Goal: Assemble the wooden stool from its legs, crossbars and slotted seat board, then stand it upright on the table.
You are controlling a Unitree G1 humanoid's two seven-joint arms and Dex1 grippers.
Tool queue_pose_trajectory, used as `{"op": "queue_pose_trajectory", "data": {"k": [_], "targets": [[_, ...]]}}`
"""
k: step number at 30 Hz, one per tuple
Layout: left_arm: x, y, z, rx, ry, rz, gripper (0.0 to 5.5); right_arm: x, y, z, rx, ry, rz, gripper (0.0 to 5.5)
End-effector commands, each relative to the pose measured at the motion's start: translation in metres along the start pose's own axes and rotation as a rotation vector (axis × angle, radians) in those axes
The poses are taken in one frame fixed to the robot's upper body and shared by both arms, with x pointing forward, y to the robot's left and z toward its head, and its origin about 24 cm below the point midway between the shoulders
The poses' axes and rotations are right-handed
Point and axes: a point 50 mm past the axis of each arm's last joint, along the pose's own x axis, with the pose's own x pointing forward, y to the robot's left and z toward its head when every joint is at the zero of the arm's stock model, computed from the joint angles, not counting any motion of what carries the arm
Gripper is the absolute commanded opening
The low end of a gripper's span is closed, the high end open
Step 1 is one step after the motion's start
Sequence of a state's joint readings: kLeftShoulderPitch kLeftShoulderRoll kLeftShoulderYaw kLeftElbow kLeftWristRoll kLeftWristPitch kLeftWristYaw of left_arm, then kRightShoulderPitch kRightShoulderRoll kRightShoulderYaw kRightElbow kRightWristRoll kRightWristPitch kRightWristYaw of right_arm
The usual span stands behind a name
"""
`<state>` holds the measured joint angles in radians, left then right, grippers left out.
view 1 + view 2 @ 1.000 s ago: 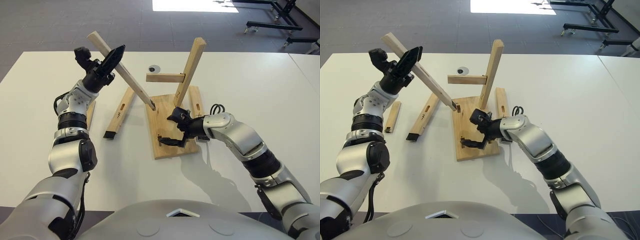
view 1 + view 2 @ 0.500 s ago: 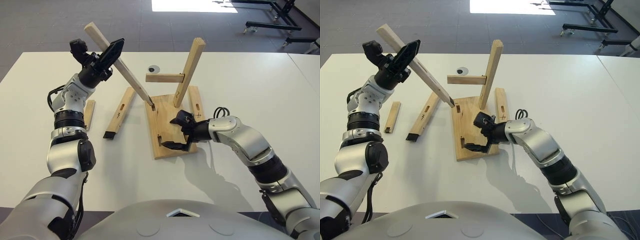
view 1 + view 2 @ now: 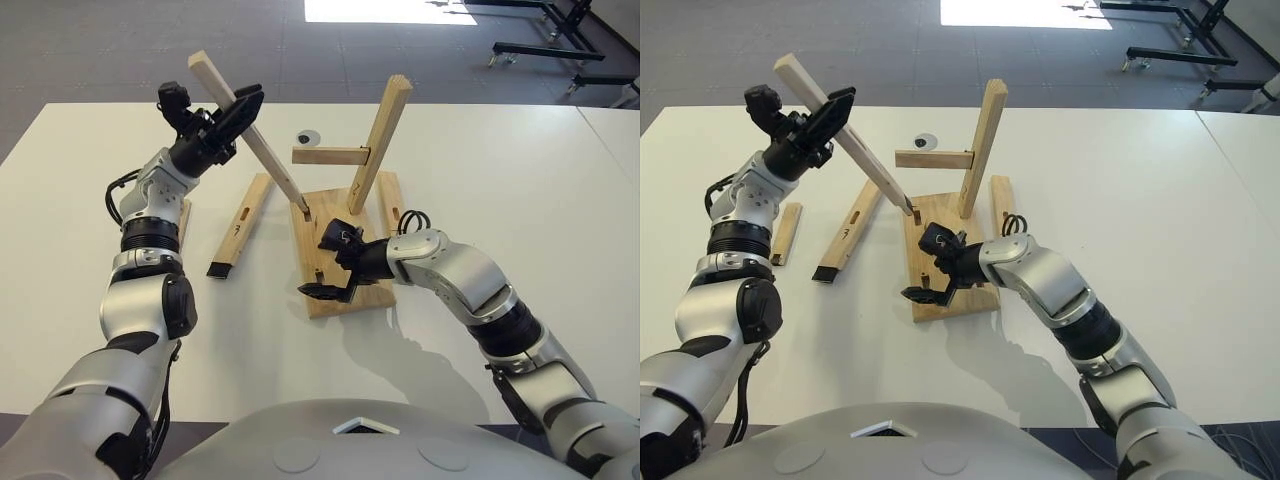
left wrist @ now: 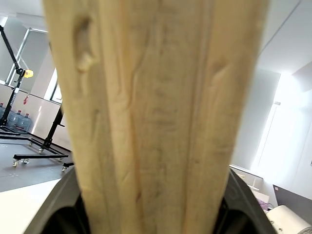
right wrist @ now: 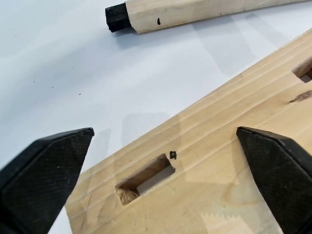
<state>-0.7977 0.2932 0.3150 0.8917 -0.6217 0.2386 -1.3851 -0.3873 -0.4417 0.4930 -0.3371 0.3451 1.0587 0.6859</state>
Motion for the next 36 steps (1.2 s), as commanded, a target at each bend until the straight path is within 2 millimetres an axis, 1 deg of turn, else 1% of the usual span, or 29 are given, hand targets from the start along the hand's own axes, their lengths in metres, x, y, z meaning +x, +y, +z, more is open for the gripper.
{"op": "queue_pose_trajectory", "data": {"k": [1, 6, 8, 13, 16, 18, 20, 21, 22, 24, 29, 31, 33, 36], "targets": [[-0.003, 0.004, 0.008, 0.027, -0.011, 0.006, 2.02, -0.003, -0.001, -0.002, 0.012, 0.007, 0.005, 5.4], [0.002, 0.006, 0.007, 0.029, 0.005, -0.002, 2.02, -0.004, -0.002, 0.0, 0.021, -0.004, 0.006, 5.4], [0.007, 0.006, 0.006, 0.035, 0.007, -0.011, 2.02, -0.003, -0.002, 0.002, 0.02, -0.008, 0.004, 5.4], [0.015, 0.004, 0.005, 0.056, 0.029, -0.037, 2.02, 0.002, -0.001, 0.005, -0.043, 0.01, -0.022, 5.4], [0.014, 0.002, 0.007, 0.071, 0.032, -0.054, 2.02, -0.012, -0.008, 0.025, -0.135, -0.046, -0.109, 5.4], [0.01, 0.001, 0.009, 0.08, 0.024, -0.055, 2.02, -0.027, -0.008, 0.041, -0.224, -0.095, -0.166, 5.4], [0.007, -0.001, 0.01, 0.086, 0.021, -0.05, 2.02, -0.039, -0.007, 0.05, -0.295, -0.125, -0.217, 5.4], [0.006, -0.001, 0.01, 0.088, 0.02, -0.047, 2.02, -0.043, -0.006, 0.051, -0.321, -0.128, -0.237, 5.4], [0.005, -0.002, 0.01, 0.09, 0.017, -0.044, 2.02, -0.047, -0.004, 0.048, -0.361, -0.113, -0.257, 5.4], [0.0, -0.003, 0.011, 0.098, 0.01, -0.034, 2.02, -0.047, 0.0, 0.038, -0.388, -0.078, -0.256, 5.4], [-0.003, -0.005, 0.009, 0.102, 0.005, -0.017, 2.02, -0.033, 0.006, 0.006, -0.349, 0.027, -0.217, 5.4], [-0.002, -0.005, 0.008, 0.1, 0.004, -0.017, 2.02, -0.026, 0.005, -0.005, -0.339, 0.058, -0.221, 5.4], [-0.001, -0.005, 0.007, 0.099, 0.006, -0.021, 2.02, -0.019, 0.003, -0.011, -0.332, 0.075, -0.226, 5.4], [0.002, -0.006, 0.006, 0.101, 0.011, -0.026, 2.02, -0.014, 0.0, -0.017, -0.371, 0.103, -0.23, 5.4]]}}
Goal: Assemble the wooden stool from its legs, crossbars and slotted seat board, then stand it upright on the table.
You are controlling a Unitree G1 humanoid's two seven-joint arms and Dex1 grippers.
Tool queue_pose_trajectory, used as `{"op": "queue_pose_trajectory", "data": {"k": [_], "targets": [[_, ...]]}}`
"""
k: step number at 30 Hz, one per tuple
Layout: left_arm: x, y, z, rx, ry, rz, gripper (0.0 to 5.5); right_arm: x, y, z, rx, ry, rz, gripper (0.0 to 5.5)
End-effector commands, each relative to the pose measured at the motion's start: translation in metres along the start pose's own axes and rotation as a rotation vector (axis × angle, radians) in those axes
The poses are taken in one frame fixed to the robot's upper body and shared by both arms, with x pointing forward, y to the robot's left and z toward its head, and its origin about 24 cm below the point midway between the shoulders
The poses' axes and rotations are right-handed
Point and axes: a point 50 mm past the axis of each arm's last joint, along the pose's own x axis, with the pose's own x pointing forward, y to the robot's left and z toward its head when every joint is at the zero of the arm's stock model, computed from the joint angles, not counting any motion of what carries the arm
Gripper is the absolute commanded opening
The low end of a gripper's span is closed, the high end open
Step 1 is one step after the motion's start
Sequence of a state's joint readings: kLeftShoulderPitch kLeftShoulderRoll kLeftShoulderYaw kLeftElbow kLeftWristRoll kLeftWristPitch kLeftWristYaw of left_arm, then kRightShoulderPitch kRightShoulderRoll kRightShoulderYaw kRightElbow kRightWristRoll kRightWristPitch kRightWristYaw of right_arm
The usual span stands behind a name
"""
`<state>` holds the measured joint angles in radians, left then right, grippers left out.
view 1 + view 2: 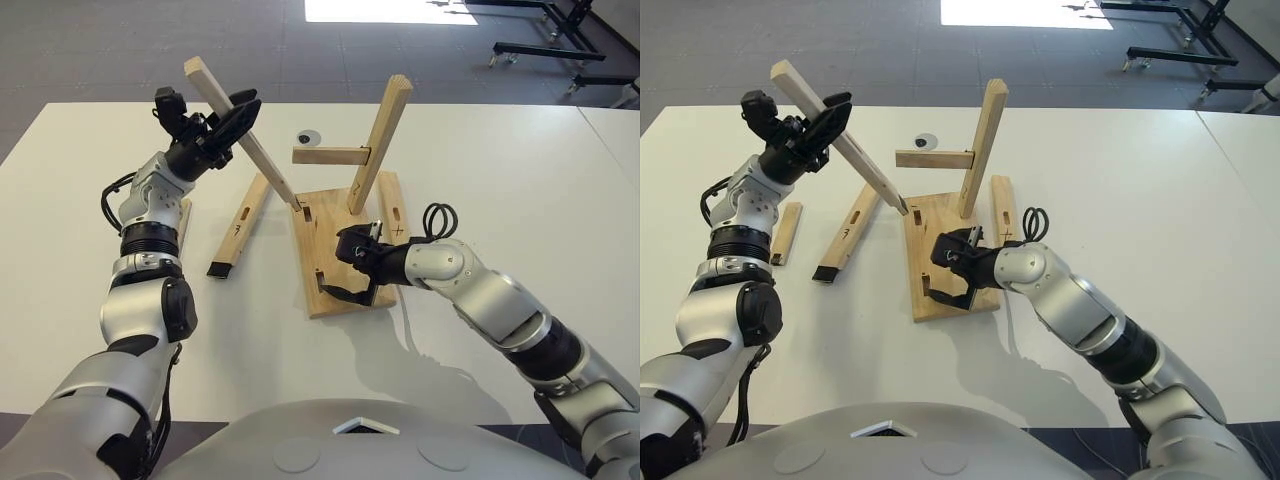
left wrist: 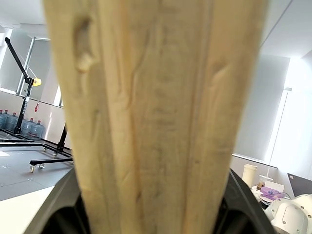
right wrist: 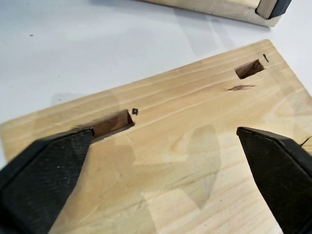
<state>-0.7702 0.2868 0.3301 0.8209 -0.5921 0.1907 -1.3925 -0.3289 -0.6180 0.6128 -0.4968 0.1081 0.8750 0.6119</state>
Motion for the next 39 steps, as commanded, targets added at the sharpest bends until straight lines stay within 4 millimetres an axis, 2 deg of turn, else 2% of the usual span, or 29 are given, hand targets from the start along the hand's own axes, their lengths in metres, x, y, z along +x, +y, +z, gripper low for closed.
{"op": "queue_pose_trajectory", "data": {"k": [1, 6, 11, 16, 20, 23, 28, 33, 36, 39], "targets": [[0.004, -0.002, 0.0, 0.009, 0.006, -0.012, 2.02, 0.006, 0.002, -0.01, -0.045, 0.049, 0.001, 5.4], [0.006, -0.003, -0.001, 0.018, 0.012, -0.018, 2.02, -0.004, 0.009, -0.019, -0.235, 0.119, 0.076, 5.4], [0.003, -0.004, -0.006, 0.015, 0.009, -0.008, 2.02, -0.013, 0.001, -0.031, -0.242, 0.167, 0.084, 5.4], [0.0, -0.006, -0.01, 0.011, 0.023, -0.003, 2.02, -0.008, -0.009, -0.012, -0.161, 0.079, 0.047, 5.4], [-0.003, -0.008, -0.013, 0.006, 0.03, 0.001, 2.02, -0.016, -0.018, 0.013, -0.075, -0.011, 0.035, 5.4], [-0.005, -0.007, -0.015, 0.005, 0.036, 0.009, 2.02, -0.022, -0.02, 0.021, -0.065, -0.026, 0.04, 5.4], [-0.003, -0.007, -0.013, 0.02, 0.042, 0.008, 2.02, -0.026, -0.017, 0.015, -0.088, 0.006, 0.054, 5.4], [-0.003, -0.006, -0.007, 0.032, 0.008, 0.011, 2.02, -0.032, -0.032, 0.021, 0.015, -0.063, 0.044, 5.4], [-0.004, -0.004, -0.011, 0.024, 0.005, 0.023, 2.02, -0.034, -0.041, 0.017, 0.073, -0.076, 0.031, 5.4], [-0.005, -0.001, -0.018, 0.002, 0.018, 0.036, 2.02, -0.033, -0.042, 0.015, 0.103, -0.087, 0.039, 5.4]]}}
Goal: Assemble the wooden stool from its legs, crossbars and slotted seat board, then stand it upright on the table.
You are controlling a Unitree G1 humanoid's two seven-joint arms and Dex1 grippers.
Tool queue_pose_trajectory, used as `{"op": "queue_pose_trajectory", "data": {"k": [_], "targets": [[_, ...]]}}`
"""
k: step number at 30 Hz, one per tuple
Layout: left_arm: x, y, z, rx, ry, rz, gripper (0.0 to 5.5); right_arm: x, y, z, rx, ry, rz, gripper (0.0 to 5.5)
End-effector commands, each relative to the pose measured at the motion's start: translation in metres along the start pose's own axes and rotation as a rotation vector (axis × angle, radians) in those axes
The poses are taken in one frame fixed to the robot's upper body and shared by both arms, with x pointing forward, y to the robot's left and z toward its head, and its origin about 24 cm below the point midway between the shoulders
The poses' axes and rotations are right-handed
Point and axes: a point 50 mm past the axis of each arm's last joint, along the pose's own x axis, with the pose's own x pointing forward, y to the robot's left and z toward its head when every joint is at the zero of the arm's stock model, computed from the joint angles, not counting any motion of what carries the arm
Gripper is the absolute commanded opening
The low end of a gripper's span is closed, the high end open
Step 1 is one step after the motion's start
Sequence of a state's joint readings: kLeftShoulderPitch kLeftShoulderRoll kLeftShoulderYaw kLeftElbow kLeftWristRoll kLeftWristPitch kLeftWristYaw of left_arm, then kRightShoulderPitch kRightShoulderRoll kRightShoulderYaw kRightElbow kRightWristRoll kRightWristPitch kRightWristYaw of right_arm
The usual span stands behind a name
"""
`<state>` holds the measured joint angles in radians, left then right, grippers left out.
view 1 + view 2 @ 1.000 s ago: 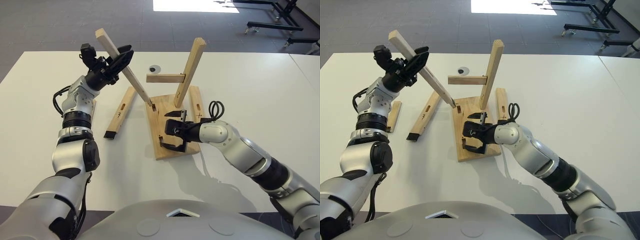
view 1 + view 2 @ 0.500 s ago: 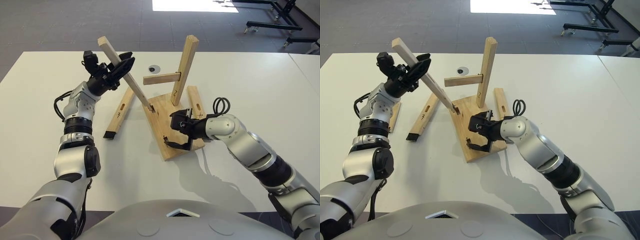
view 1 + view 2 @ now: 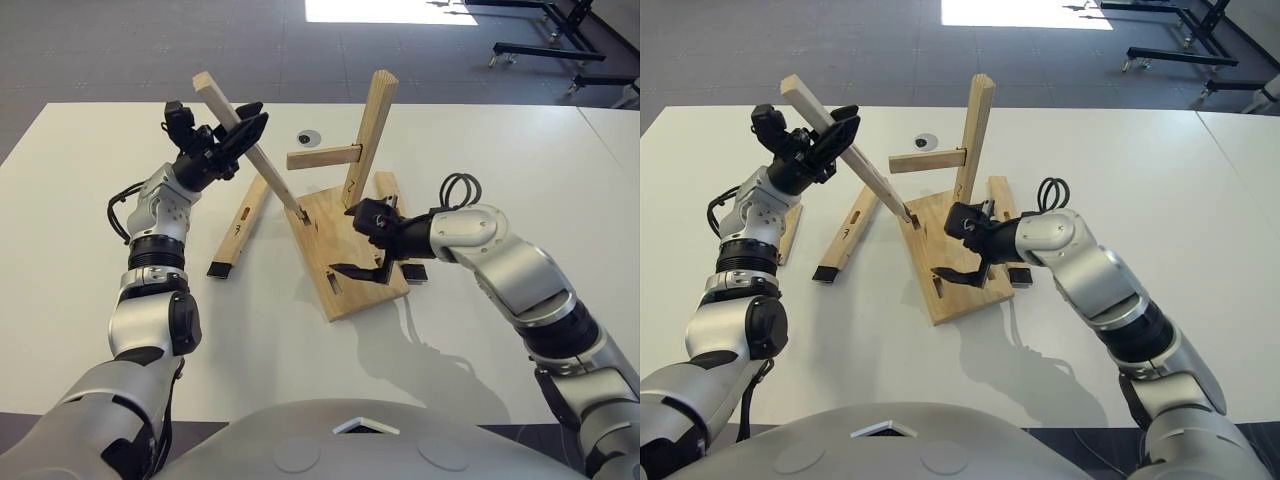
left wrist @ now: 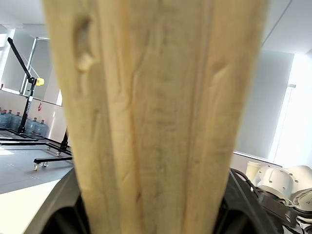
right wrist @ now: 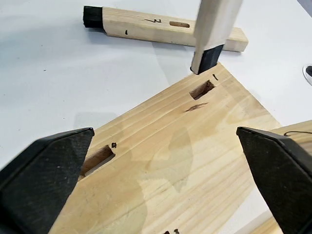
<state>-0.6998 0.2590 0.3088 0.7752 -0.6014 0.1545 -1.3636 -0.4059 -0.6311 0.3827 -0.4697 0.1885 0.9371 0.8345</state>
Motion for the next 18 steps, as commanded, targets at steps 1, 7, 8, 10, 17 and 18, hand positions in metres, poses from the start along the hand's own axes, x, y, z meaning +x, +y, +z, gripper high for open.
{"op": "queue_pose_trajectory", "data": {"k": [1, 7, 8, 10, 17, 18], "targets": [[0.002, 0.004, -0.005, -0.007, 0.021, 0.012, 2.02, 0.0, -0.003, 0.002, 0.027, -0.021, 0.004, 5.4], [0.011, 0.007, -0.009, -0.025, 0.019, 0.011, 2.02, 0.003, -0.002, 0.002, 0.041, -0.031, 0.007, 5.4], [0.014, 0.008, -0.009, -0.023, 0.019, 0.006, 2.02, 0.003, -0.001, 0.002, 0.043, -0.032, 0.008, 5.4], [0.018, 0.008, -0.007, -0.017, 0.021, -0.004, 2.02, 0.004, 0.0, 0.002, 0.046, -0.036, 0.008, 5.4], [0.018, 0.01, -0.008, -0.002, 0.065, -0.006, 2.02, 0.008, 0.004, 0.003, 0.05, -0.043, 0.016, 5.4], [0.017, 0.01, -0.008, -0.003, 0.069, -0.004, 2.02, 0.009, 0.004, 0.003, 0.051, -0.043, 0.016, 5.4]]}}
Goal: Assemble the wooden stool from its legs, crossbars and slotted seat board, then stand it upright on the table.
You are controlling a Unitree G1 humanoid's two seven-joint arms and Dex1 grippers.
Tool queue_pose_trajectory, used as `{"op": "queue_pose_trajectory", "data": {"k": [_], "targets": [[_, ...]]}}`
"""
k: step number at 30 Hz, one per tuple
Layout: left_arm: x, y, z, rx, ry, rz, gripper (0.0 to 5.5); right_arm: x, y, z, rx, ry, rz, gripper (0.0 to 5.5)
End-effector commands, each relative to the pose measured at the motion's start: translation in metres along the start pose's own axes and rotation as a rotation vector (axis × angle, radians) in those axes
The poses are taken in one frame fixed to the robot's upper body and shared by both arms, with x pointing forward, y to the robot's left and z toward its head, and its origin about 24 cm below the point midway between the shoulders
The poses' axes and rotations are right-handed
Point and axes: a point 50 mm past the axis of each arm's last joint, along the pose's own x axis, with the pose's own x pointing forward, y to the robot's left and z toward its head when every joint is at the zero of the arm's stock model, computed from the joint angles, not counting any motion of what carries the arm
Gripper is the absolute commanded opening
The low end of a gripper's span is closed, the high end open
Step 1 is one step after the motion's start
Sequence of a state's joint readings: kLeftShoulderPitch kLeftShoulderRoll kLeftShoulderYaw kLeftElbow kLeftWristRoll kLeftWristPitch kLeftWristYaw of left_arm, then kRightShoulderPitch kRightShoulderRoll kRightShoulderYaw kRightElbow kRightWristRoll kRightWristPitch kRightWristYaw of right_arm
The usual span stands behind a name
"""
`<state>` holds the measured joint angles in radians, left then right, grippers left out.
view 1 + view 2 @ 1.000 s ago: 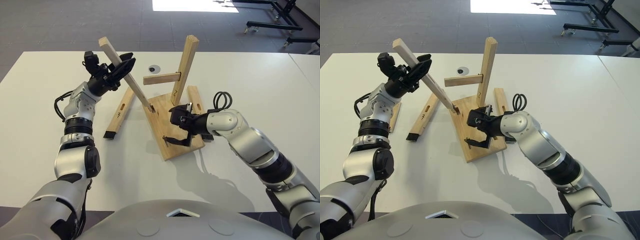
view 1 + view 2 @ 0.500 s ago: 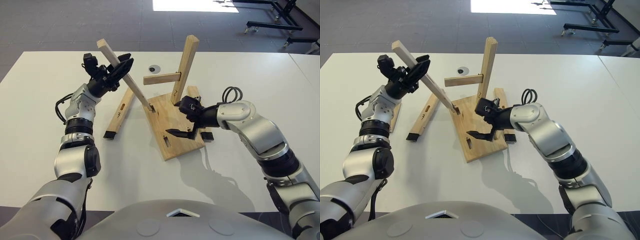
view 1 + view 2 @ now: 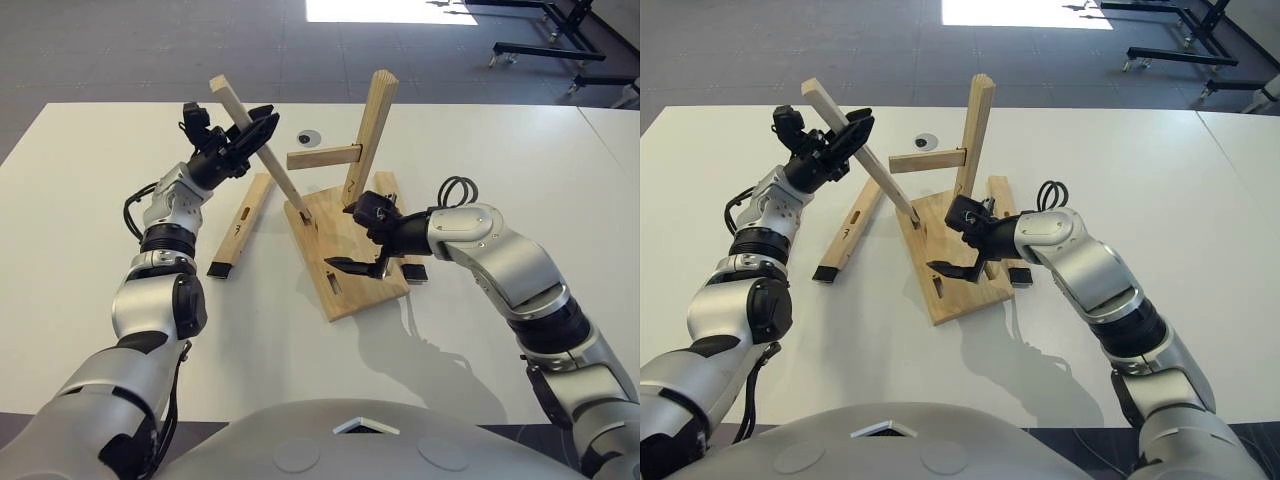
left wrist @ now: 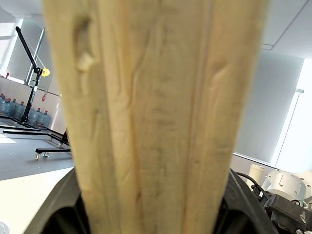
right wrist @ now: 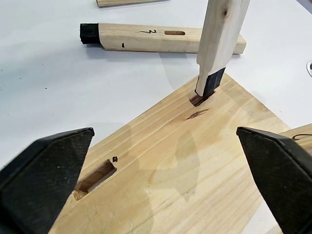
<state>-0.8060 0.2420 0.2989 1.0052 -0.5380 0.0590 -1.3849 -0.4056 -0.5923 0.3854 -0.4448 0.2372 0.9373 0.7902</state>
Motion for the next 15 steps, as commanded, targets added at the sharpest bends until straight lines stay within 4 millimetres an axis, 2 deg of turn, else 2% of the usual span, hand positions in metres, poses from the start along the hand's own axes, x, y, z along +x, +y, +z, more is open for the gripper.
{"op": "queue_pose_trajectory", "data": {"k": [1, 15], "targets": [[0.004, 0.001, 0.005, 0.029, 0.025, -0.015, 2.02, 0.001, 0.002, 0.001, 0.004, -0.003, 0.003, 5.4], [0.004, 0.003, -0.007, 0.028, 0.107, -0.002, 2.02, 0.005, 0.005, 0.002, 0.011, -0.008, 0.011, 5.4]]}}
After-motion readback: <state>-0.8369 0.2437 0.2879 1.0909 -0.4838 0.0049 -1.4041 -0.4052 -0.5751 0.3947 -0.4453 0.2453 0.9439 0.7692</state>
